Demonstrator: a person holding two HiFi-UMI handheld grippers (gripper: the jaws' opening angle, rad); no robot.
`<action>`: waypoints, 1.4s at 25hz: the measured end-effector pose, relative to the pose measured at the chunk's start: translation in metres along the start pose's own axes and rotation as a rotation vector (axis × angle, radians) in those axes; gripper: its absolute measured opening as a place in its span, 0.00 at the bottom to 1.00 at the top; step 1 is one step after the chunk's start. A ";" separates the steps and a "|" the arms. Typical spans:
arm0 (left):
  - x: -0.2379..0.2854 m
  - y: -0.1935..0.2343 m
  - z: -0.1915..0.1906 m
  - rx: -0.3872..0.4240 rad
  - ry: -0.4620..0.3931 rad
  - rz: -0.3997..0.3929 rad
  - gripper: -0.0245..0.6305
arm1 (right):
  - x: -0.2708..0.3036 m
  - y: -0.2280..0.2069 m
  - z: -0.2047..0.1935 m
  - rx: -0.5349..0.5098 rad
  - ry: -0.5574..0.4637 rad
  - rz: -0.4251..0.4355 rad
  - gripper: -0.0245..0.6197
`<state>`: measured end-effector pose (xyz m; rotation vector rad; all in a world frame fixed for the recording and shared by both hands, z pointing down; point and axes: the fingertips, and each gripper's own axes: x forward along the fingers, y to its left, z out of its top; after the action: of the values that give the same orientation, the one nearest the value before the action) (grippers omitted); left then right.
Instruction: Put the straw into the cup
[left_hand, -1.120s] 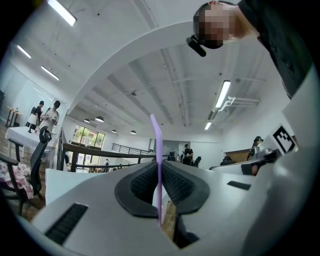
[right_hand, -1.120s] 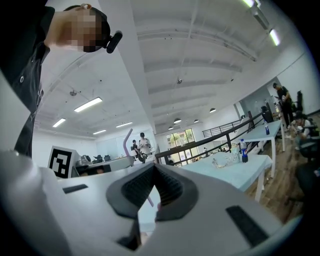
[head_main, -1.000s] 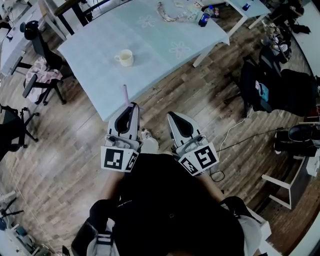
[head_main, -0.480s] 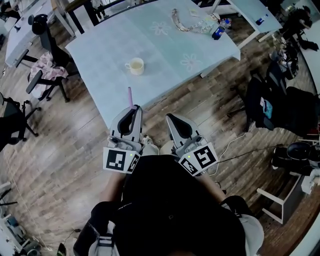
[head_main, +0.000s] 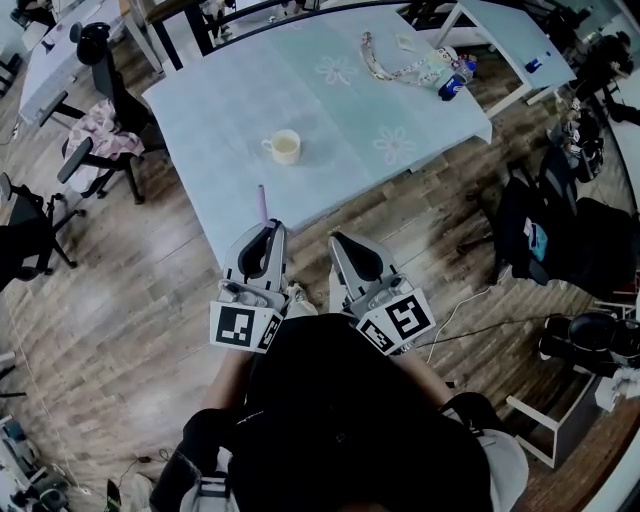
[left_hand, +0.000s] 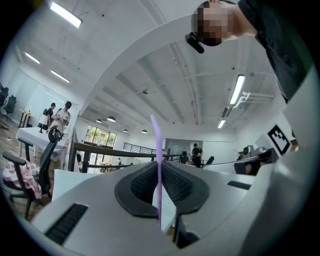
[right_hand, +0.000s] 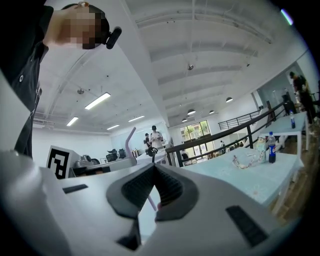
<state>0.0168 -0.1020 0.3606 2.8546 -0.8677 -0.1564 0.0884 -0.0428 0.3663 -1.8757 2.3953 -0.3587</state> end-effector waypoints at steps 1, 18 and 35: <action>0.005 0.002 0.000 0.003 0.000 0.008 0.08 | 0.005 -0.004 0.000 0.000 0.002 0.009 0.05; 0.127 0.070 -0.007 0.033 0.002 0.204 0.08 | 0.125 -0.108 0.034 -0.008 0.054 0.195 0.05; 0.209 0.148 -0.072 -0.011 0.070 0.450 0.08 | 0.223 -0.170 0.038 -0.029 0.162 0.461 0.05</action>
<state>0.1192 -0.3322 0.4465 2.5540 -1.4521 -0.0059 0.2015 -0.3012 0.3873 -1.2821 2.8473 -0.4494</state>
